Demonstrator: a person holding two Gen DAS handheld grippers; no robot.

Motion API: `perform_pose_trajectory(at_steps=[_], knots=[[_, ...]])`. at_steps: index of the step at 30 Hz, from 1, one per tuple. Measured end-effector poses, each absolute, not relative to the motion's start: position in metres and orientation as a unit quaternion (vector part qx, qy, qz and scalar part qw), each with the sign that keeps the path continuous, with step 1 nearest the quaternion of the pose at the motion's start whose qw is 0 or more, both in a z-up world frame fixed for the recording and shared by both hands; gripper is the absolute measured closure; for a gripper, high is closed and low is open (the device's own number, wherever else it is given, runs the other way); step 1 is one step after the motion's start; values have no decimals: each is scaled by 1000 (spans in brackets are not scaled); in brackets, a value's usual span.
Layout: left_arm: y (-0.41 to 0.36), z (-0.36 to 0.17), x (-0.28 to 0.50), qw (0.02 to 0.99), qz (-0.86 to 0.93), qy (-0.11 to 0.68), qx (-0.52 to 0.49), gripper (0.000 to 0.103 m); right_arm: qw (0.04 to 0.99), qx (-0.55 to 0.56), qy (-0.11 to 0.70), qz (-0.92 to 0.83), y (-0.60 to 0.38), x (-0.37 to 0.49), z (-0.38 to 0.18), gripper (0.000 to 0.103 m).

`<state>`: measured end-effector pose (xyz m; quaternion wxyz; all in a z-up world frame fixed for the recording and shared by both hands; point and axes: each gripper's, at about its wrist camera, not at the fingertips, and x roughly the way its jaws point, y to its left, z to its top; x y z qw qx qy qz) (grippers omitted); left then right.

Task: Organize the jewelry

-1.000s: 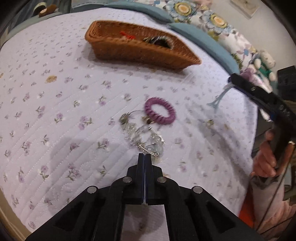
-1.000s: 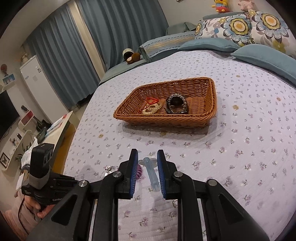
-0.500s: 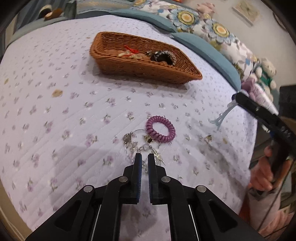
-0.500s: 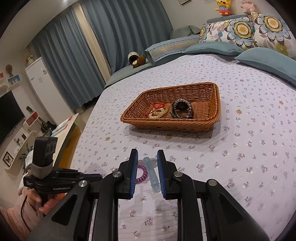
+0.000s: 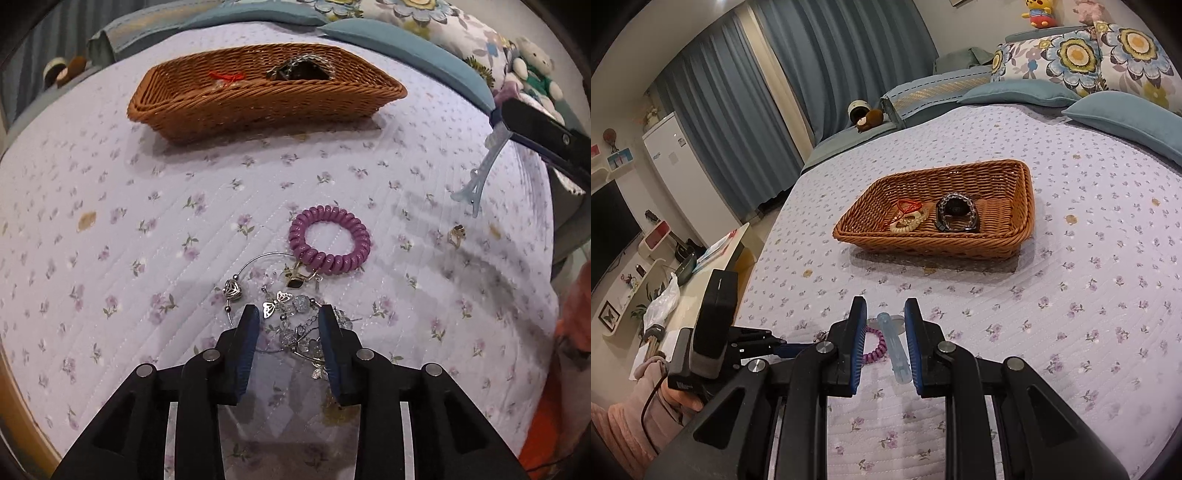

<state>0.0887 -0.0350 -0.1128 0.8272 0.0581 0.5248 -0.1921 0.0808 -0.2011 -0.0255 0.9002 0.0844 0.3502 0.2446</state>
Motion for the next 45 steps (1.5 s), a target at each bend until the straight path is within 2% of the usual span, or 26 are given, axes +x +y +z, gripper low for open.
perform_pose_trajectory(at_steps=[2,7,14,20,26,33,35,38,39,41,45], knots=[[-32,-111,88,827,-201,523,47,95,900,85,350,244,-201,80,-26,80],[-21,-95,75,832,-231,504,3,94,901,92,348,242,-203,81,-25,80],[5,-30,58,841,-310,433,-97,94,902,100,334,253,-207,76,-18,80],[16,11,74,842,-348,386,-144,94,903,127,319,259,-213,77,-5,80],[19,35,115,850,-358,359,-146,94,911,138,303,243,-216,99,21,80],[28,11,173,840,-326,400,-167,94,919,103,296,238,-197,133,41,80],[28,-15,185,820,-298,459,-169,94,919,108,294,240,-196,134,37,80],[29,-84,197,775,-232,567,-155,94,914,119,304,242,-197,136,22,80],[32,-100,197,765,-230,577,-168,94,910,124,312,244,-197,137,15,80],[40,-103,193,761,-246,565,-206,94,907,122,321,243,-197,138,7,80],[56,-46,178,796,-297,474,-233,94,907,129,315,248,-206,136,5,80]])
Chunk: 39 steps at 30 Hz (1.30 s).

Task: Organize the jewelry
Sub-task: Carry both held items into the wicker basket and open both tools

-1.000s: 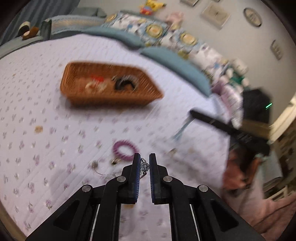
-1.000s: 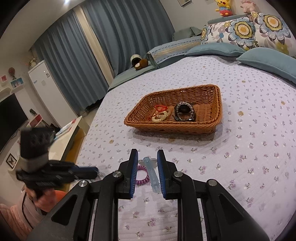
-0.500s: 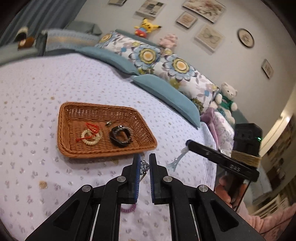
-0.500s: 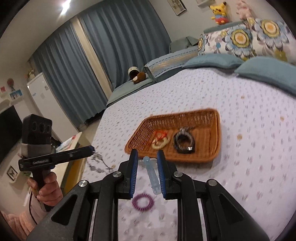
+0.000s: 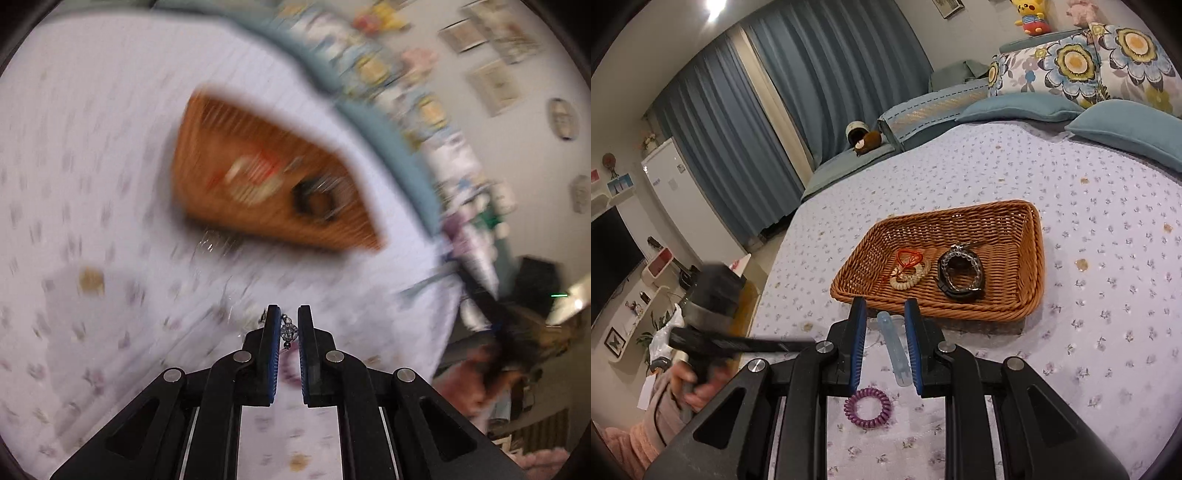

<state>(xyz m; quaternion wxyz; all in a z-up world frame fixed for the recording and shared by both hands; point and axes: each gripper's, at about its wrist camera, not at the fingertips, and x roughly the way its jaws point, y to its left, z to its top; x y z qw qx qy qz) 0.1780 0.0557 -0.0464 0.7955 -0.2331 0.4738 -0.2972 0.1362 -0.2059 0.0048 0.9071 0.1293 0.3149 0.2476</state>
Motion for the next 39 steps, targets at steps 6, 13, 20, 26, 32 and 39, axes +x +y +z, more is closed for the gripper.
perform_pose_trajectory(at_steps=[6,13,20,26,32,39], knots=[[65,35,159,820,-371,362,-242,94,910,125,308,245,-205,139,11,80],[59,32,199,821,-359,374,-239,94,913,101,309,245,-190,155,22,80],[34,11,230,837,-332,388,-194,94,917,86,303,242,-182,180,31,80],[10,-1,270,847,-324,385,-169,94,915,81,319,232,-163,230,20,80],[2,-36,298,850,-289,409,-160,94,894,96,380,218,-144,282,-24,80],[6,-56,307,863,-246,418,-142,79,893,94,400,184,-137,307,-40,68]])
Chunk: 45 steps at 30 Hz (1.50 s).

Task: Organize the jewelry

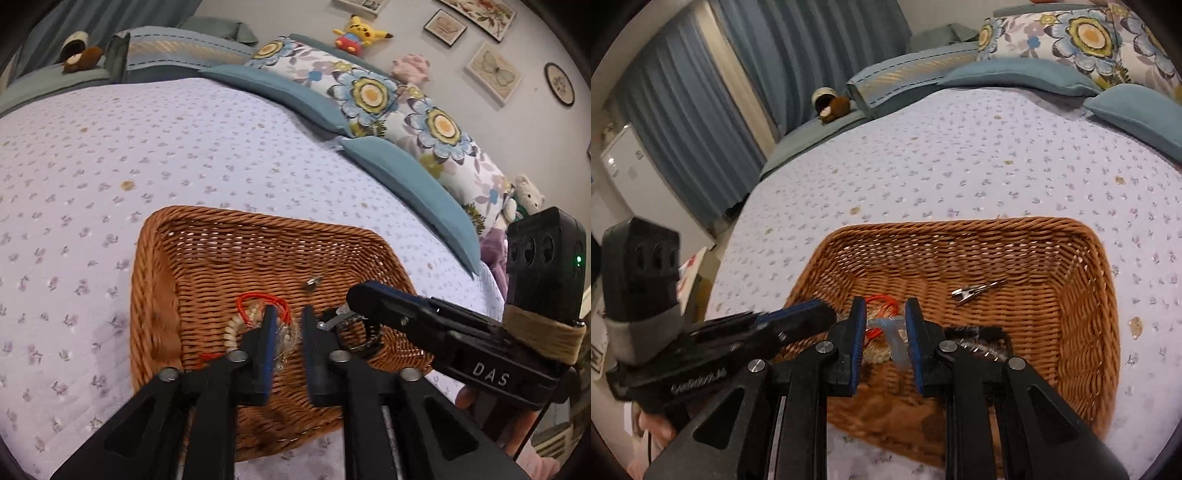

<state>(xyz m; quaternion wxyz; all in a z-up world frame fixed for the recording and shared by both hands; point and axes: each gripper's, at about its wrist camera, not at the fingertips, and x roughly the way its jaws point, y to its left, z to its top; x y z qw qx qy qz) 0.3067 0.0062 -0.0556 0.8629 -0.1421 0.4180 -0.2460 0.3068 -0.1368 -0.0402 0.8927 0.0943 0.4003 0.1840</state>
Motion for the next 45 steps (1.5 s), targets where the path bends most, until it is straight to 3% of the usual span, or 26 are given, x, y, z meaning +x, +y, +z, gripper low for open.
perform_pose_trajectory(at_steps=[2,4,11,20,30,37,45], knots=[[9,-51,303,869,-245,405,-143,46,895,103,397,178,-142,305,-38,59],[12,-41,295,877,-246,387,-143,42,897,103,391,179,-147,298,-34,58],[18,0,253,890,-260,348,-140,42,914,74,357,178,-158,238,-9,58],[29,31,143,904,-264,313,-125,42,931,38,324,162,-153,136,-8,58],[51,-26,47,901,-181,365,-147,42,930,70,335,131,-170,84,-46,58],[44,-75,40,888,-131,422,-129,42,919,100,356,141,-178,93,-55,58],[54,-94,34,877,-116,440,-154,42,901,193,355,160,-222,103,-52,58]])
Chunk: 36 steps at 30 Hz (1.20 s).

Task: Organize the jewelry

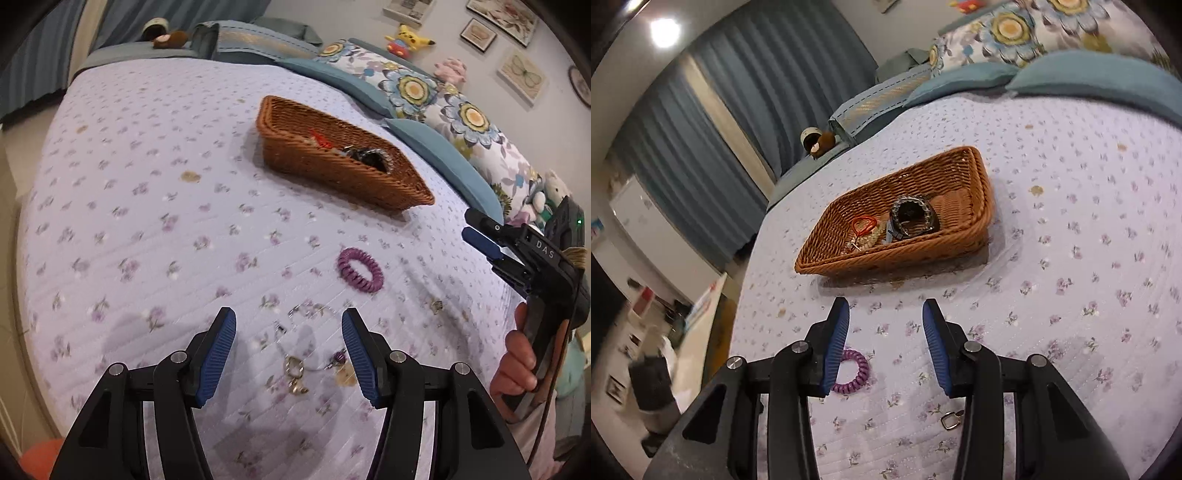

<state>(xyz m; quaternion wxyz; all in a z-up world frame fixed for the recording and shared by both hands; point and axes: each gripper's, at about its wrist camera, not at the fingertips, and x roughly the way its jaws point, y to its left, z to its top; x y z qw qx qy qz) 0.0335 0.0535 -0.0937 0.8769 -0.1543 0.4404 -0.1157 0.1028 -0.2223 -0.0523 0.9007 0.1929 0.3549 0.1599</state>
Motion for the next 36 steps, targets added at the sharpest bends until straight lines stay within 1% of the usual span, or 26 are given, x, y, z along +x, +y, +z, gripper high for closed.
perform_pose_trajectory(at_steps=[4,9,11,15,17,22,24,26,28,33,35,36], knots=[[57,-95,34,876,-110,442,-160,42,897,156,379,167,-196,107,-62,58],[58,-101,28,867,-112,455,-168,45,890,104,406,177,-160,111,-76,58],[62,-102,27,864,-116,457,-178,52,889,94,413,174,-152,114,-83,58],[76,-108,32,843,-142,460,-239,54,884,85,426,173,-145,121,-94,58],[80,-113,34,832,-153,464,-261,62,882,78,432,170,-141,123,-98,58],[82,-120,42,813,-173,472,-295,62,876,55,451,164,-131,128,-110,64],[75,-123,48,811,-174,481,-284,62,875,49,454,161,-129,129,-112,67],[63,-123,53,820,-165,490,-246,72,873,42,459,160,-126,130,-115,69],[50,-121,59,831,-151,495,-203,75,871,35,464,158,-122,132,-118,70],[30,-118,65,845,-135,499,-139,77,869,24,468,157,-118,133,-120,72],[27,-117,65,848,-130,498,-123,80,868,15,473,153,-114,134,-123,73],[25,-116,66,850,-126,499,-116,82,868,7,474,149,-112,135,-124,76]])
